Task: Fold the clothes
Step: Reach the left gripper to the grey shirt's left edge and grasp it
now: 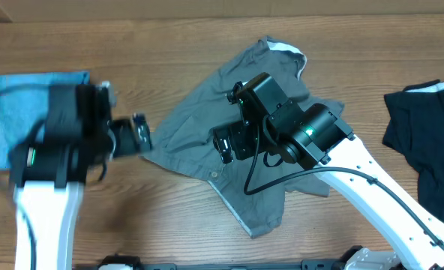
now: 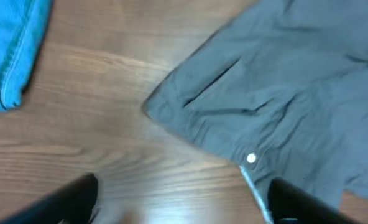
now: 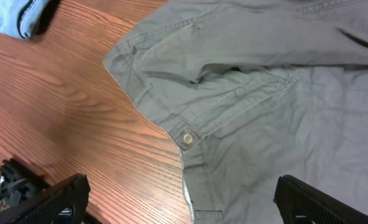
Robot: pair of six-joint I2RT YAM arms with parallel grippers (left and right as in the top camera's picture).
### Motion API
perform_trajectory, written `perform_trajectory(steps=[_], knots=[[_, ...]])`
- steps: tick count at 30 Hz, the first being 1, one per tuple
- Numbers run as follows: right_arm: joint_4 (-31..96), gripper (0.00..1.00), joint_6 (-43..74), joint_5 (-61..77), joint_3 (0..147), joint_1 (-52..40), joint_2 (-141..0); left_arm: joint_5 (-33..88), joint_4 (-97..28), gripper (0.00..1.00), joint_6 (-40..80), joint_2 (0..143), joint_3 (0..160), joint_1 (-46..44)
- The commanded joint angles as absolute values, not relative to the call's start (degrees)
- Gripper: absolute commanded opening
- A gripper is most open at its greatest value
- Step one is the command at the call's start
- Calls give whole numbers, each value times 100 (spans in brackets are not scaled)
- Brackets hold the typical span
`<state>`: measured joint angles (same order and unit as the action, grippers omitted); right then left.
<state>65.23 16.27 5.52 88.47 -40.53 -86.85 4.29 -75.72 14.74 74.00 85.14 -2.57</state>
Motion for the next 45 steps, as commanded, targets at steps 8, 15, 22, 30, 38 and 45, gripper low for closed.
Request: perform_trajectory(steps=[8,15,22,30,38,45], knots=[[6501,100,1614,517,8851,-4047,-8678,867,-8027,4,1201,9839,8958,-228],[6501,100,1614,517,8851,-4047,-8680,1000,-7848,4,1203,10840,8890,-228],[6501,100,1614,517,8851,-4047,-8678,1210,-7218,4,1363,11319,8860,-283],[6501,100,1614,517,8851,-4047,-8680,1094,-6401,4,1605,11504,8586,-764],[6501,100,1614,517,8851,-4047,-8680,381,-5854,4,2222,11513,8300,-1170],[6501,100,1614,517,8851,-4047,-8678,-51,-5446,4,2626,11518,7822,-1160]])
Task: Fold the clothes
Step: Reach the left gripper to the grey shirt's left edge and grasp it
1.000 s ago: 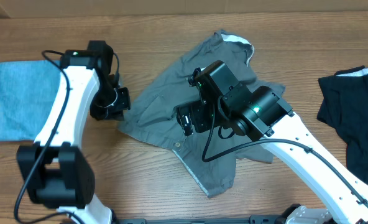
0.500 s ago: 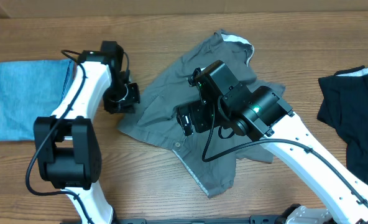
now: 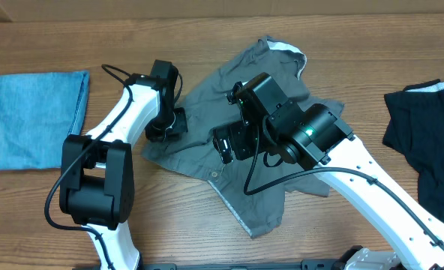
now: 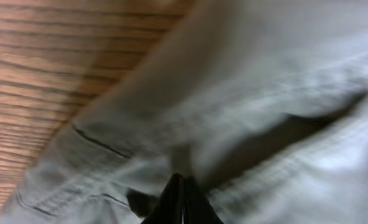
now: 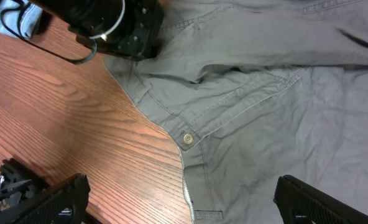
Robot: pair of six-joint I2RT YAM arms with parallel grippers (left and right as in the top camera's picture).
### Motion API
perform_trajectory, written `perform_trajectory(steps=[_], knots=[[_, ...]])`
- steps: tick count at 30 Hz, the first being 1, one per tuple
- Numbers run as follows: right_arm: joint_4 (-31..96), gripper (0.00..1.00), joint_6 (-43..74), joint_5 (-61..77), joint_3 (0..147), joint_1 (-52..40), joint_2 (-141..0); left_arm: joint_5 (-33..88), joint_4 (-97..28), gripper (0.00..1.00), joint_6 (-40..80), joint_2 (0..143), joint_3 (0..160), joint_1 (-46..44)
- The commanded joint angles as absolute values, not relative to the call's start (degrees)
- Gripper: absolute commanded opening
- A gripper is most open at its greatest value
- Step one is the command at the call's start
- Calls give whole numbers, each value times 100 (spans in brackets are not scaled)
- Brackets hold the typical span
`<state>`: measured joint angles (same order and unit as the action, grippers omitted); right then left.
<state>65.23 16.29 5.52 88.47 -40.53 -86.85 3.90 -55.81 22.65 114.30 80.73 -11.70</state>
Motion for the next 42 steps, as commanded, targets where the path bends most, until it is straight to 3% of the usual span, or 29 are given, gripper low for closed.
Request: perform_trajectory(steps=[1,20,29,36,42], knots=[[6501,100,1614,517,8851,-4047,-8680,-78,-5391,4,2620,11518,7771,-1160],[6501,100,1614,517,8851,-4047,-8680,-810,-4101,4,2609,11622,6906,-1133],[6501,100,1614,517,8851,-4047,-8678,-845,-2873,4,1372,11688,6906,-1116],[6501,100,1614,517,8851,-4047,-8678,-1796,-1870,4,1343,11690,6906,-1116],[6501,100,1614,517,8851,-4047,-8678,-1883,-646,4,427,11692,6904,-1039]])
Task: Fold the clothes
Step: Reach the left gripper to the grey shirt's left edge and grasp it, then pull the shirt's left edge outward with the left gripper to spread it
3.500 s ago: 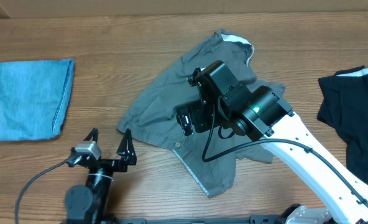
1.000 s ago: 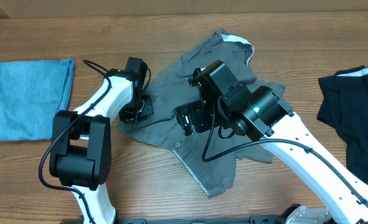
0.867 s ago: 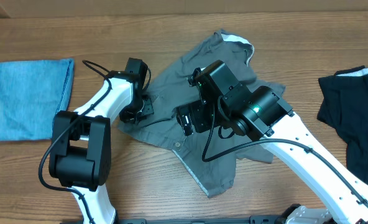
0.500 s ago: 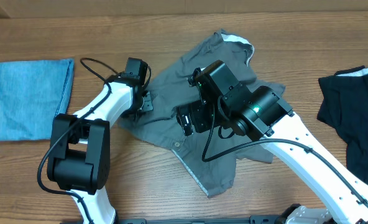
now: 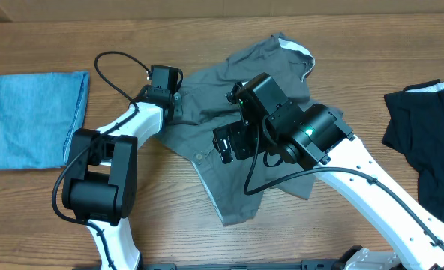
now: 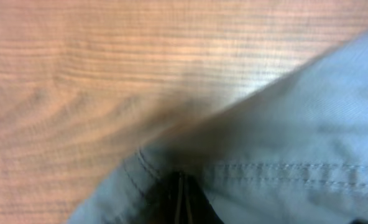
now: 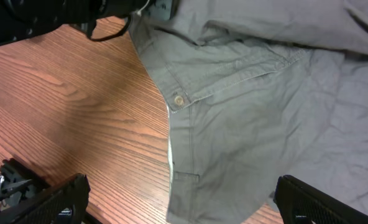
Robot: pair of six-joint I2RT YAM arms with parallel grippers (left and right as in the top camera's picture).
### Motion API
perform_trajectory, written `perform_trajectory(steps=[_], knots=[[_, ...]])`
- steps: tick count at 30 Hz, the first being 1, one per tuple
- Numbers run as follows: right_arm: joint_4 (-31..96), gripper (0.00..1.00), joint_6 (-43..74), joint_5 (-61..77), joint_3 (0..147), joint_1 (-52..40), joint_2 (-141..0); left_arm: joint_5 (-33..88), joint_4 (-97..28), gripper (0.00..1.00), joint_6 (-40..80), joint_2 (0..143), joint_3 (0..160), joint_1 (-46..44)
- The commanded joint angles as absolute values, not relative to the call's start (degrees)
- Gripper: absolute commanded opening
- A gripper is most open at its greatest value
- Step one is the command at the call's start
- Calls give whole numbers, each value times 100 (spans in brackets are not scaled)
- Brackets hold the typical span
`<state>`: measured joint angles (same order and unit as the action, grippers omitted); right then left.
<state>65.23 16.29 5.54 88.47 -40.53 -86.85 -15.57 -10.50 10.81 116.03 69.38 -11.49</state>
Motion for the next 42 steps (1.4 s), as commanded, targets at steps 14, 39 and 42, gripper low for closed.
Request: perform_trajectory(steps=[14,39,42], knots=[[6501,100,1614,517,8851,-4047,-8678,-2604,1041,29,91,11845,6912,-666],[6501,100,1614,517,8851,-4047,-8680,1511,-2910,69,-270,10436,6993,338],[6501,100,1614,517,8851,-4047,-8680,1549,-2825,70,-397,10836,6993,329]])
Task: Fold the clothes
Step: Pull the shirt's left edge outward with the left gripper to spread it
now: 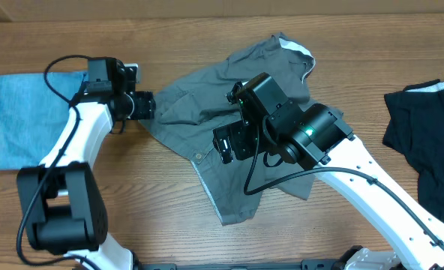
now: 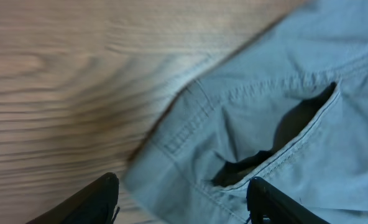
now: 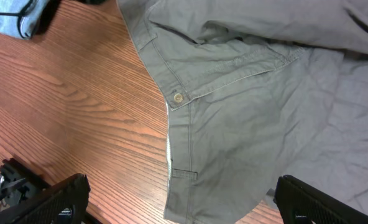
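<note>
Grey shorts lie spread and rumpled in the middle of the wooden table. My left gripper is at their left corner, open. In the left wrist view the corner with its pocket slit lies between the parted fingers of that gripper. My right gripper hangs open above the waistband; the right wrist view shows the waistband button above the gripper, with nothing held.
A folded blue cloth lies at the far left, just behind my left arm. A black garment sits at the right edge. Bare wood runs in front of the shorts.
My left gripper was shut on the shorts' upper left edge; now it is open and sits further left. The shorts' left corner lies further left. The right arm has not moved.
First my left gripper was open, left of the crumpled shorts. Then it was shut on their left part. Later the shorts had shifted left and back with the gripper still shut on the edge. Now the corner is released and lies spread out leftward.
</note>
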Robot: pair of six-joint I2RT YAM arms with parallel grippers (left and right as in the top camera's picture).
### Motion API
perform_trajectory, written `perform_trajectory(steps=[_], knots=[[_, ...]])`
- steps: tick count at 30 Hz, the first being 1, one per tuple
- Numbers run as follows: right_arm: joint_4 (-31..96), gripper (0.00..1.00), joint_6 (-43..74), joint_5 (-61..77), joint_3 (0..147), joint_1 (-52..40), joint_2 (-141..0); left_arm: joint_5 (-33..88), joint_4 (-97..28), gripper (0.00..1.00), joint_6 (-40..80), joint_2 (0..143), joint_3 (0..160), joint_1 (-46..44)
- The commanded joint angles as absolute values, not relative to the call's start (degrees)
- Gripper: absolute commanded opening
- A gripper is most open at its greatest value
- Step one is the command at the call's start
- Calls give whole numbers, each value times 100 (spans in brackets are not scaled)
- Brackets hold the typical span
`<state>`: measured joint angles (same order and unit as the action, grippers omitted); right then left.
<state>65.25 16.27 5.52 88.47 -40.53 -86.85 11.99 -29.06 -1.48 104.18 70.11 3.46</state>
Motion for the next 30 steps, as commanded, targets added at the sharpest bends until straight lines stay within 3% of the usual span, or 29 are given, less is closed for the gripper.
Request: perform_trajectory(steps=[1,6,7,9,11,12,14,26,30], knots=[[6501,100,1614,517,8851,-4047,-8680,1546,-2788,70,-405,10962,6993,331],[6501,100,1614,517,8851,-4047,-8680,1441,-2565,69,-434,11528,6993,336],[6501,100,1614,517,8851,-4047,-8680,1444,-2534,65,-432,11585,6993,336],[6501,100,1614,517,8851,-4047,-8678,1441,-2475,54,-434,11649,6993,342],[6501,100,1614,517,8851,-4047,-8680,1444,-2383,36,-432,11649,6995,340],[6501,100,1614,517,8851,-4047,-8680,1444,-2346,19,-432,11646,7030,340],[6501,100,1614,517,8851,-4047,-8680,1441,-2322,4,-434,11646,7124,340],[6501,100,1614,517,8851,-4047,-8680,1004,-2014,4,-646,11646,7902,329],[6501,100,1614,517,8851,-4047,-8678,930,-1402,4,-1125,11646,8009,329]])
